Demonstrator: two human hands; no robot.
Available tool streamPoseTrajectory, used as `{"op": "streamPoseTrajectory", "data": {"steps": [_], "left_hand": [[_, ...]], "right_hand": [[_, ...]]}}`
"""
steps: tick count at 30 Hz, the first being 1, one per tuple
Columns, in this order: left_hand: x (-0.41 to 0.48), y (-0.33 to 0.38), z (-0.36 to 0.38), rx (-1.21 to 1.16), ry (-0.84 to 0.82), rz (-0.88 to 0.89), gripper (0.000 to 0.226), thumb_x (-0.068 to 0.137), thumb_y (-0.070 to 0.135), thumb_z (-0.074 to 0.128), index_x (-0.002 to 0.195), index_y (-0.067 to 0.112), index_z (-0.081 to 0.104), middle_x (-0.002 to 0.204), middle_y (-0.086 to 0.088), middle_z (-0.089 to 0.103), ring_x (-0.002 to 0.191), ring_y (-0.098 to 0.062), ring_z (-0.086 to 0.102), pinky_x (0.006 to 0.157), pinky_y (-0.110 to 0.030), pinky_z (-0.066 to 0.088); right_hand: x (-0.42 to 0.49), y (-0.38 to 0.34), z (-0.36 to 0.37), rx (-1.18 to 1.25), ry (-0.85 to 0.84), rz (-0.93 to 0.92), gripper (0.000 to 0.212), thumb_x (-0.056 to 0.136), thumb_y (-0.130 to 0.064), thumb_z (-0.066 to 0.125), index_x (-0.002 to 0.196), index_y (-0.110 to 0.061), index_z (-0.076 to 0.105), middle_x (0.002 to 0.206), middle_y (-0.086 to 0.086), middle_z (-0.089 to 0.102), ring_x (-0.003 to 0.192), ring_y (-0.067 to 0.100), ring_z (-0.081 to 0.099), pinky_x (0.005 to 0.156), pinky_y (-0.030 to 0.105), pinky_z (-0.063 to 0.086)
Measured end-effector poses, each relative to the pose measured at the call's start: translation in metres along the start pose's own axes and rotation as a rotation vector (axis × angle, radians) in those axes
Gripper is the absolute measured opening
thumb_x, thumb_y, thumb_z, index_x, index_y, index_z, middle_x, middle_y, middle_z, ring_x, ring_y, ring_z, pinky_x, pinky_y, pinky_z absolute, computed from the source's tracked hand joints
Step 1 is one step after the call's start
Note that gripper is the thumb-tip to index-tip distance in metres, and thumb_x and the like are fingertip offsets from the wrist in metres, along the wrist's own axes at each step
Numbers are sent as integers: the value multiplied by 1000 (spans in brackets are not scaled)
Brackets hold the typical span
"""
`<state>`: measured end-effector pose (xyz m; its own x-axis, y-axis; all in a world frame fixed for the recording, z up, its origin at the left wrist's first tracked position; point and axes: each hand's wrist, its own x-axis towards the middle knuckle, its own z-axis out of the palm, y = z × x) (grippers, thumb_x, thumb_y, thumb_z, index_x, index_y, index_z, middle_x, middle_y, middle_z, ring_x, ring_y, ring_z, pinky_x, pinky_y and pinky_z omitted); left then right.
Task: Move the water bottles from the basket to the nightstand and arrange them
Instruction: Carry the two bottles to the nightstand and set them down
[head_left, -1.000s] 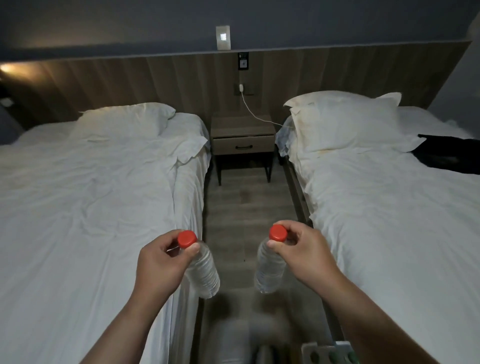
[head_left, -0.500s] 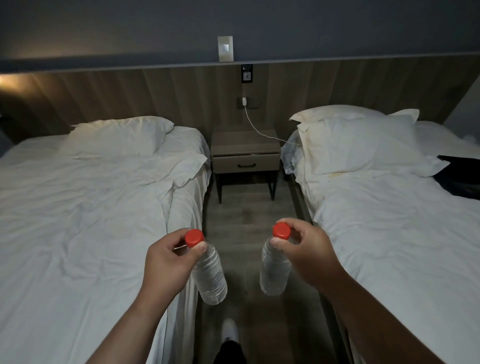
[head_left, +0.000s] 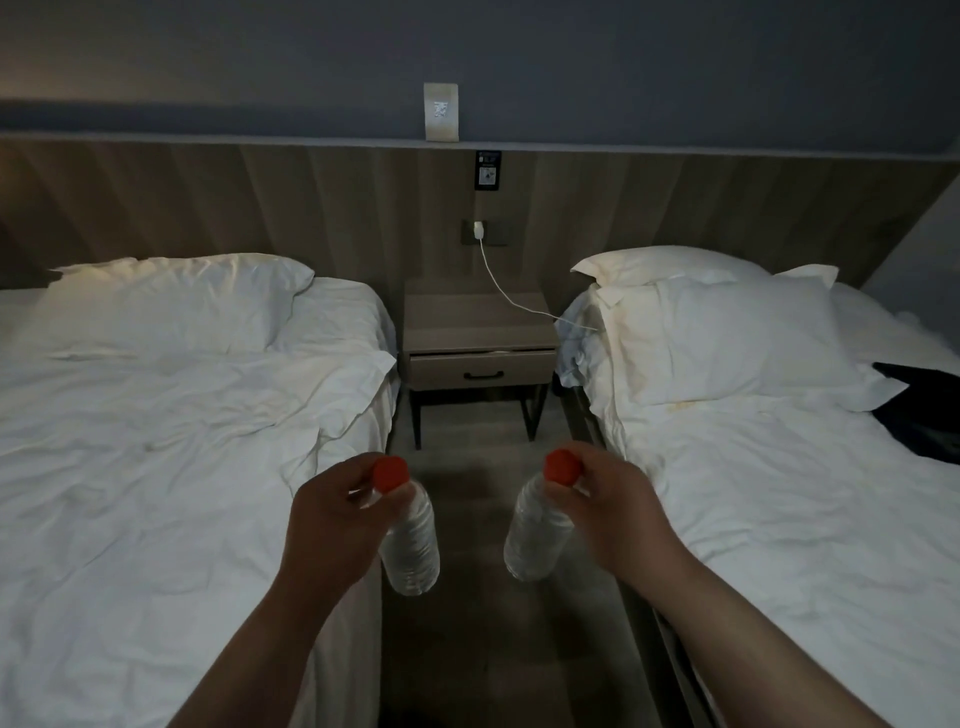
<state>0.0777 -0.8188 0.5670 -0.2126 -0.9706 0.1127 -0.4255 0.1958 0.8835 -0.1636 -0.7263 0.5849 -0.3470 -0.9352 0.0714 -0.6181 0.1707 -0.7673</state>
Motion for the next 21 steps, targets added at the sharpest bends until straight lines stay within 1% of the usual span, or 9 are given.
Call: {"op": "streamPoseTrajectory", "data": {"steps": [2, 4, 6, 9, 12, 14, 17, 19, 21], "left_hand": [[23, -2, -2, -12, 9, -8, 18, 76, 18, 80, 91, 27, 74, 78, 13, 72, 82, 4, 65, 65, -3, 43], [44, -5, -2, -31, 12, -25, 19, 76, 17, 80, 90, 28, 73, 77, 14, 72, 79, 0, 66, 69, -11, 44], [65, -9, 1, -37, 16, -26, 19, 77, 16, 80, 88, 30, 72, 77, 14, 71, 78, -2, 66, 71, -17, 46], [101, -17, 10, -26, 10, -20, 17, 77, 17, 80, 83, 31, 72, 79, 18, 70, 79, -1, 65, 69, -18, 47], [141, -25, 21, -24, -2, -54, 14, 76, 16, 81, 82, 27, 74, 74, 12, 70, 72, -4, 65, 66, -19, 47], [170, -31, 27, -16, 5, -72, 16, 74, 15, 81, 81, 27, 74, 71, 9, 70, 66, -4, 63, 63, -16, 47], [215, -36, 36, 45, -3, -62, 17, 73, 15, 82, 75, 28, 73, 63, 11, 65, 58, -1, 58, 56, -9, 41], [245, -37, 42, 75, -12, -76, 16, 73, 14, 82, 73, 27, 73, 60, 13, 63, 57, 1, 56, 56, -7, 39], [272, -36, 47, 80, -6, -78, 14, 74, 13, 82, 74, 25, 73, 62, 7, 65, 59, 0, 58, 57, -7, 40]], "right_hand": [[21, -1, 4, 19, -7, 17, 23, 82, -30, 70, 86, -47, 57, 83, -18, 65, 83, -3, 63, 76, 20, 51], [45, -3, 7, 53, -18, 45, 20, 82, -28, 71, 87, -44, 60, 85, -16, 66, 84, -2, 63, 78, 24, 53], [67, -4, 11, 79, -36, 74, 19, 82, -27, 72, 86, -43, 62, 85, -17, 67, 83, -3, 63, 78, 23, 53], [106, 0, 19, 95, -53, 94, 15, 80, -26, 72, 84, -38, 65, 82, -18, 67, 80, -4, 63, 75, 23, 53], [152, 11, 28, 73, -72, 96, 13, 80, -27, 72, 85, -36, 64, 79, -13, 67, 77, -4, 63, 69, 19, 49], [185, 18, 36, 59, -88, 90, 13, 80, -30, 71, 91, -34, 65, 80, -14, 66, 77, -5, 62, 69, 17, 49], [234, 26, 44, 86, -119, 81, 20, 80, -31, 72, 99, -34, 65, 86, -14, 67, 83, -4, 63, 78, 18, 52], [265, 28, 45, 71, -143, 68, 20, 79, -30, 74, 96, -34, 65, 86, -16, 67, 83, -6, 62, 75, 14, 48], [294, 27, 44, 56, -166, 54, 20, 77, -29, 75, 90, -38, 63, 85, -18, 66, 83, -9, 60, 71, 9, 45]]}}
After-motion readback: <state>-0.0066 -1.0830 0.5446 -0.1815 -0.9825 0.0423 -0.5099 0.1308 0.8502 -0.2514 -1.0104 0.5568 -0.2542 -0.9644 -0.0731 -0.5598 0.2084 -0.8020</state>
